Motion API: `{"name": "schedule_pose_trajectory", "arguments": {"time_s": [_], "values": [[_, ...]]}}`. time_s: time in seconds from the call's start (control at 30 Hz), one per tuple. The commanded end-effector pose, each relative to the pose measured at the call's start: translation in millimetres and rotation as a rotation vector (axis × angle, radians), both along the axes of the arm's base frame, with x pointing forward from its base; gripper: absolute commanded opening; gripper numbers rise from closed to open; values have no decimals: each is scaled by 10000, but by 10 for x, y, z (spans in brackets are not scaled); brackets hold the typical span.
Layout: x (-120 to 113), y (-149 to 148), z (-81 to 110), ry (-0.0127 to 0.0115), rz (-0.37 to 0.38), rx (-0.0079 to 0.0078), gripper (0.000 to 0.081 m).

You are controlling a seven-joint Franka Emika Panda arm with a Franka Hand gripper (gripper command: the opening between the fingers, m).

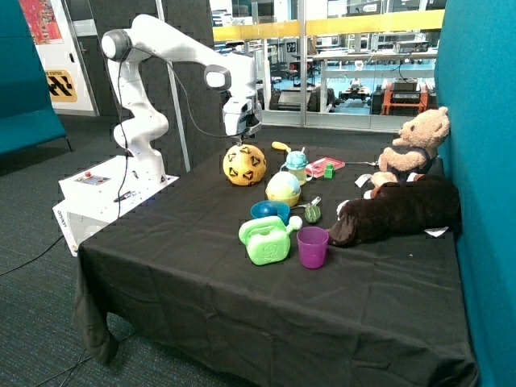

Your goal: Sort the balls from left to right in order of size

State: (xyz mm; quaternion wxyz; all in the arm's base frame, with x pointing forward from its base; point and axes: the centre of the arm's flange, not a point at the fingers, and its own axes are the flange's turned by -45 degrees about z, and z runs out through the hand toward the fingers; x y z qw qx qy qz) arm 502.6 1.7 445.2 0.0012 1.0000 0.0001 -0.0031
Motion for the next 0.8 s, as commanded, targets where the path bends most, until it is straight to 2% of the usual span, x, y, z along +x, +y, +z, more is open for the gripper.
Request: {"name": "schedule_pose_trajectory", "arguments": {"time_s": [0.0,0.13,0.17,0.2,0.27,0.77], "values": [[-26,-17,48,-57,2882,33,808],[63,-98,45,-58,2605,32,808],[77,-113,44,-58,2568,32,718],[92,-132,43,-58,2501,31,668],[121,-169,40,-58,2387,31,630],[368,-444,3,-59,1552,29,621]]}}
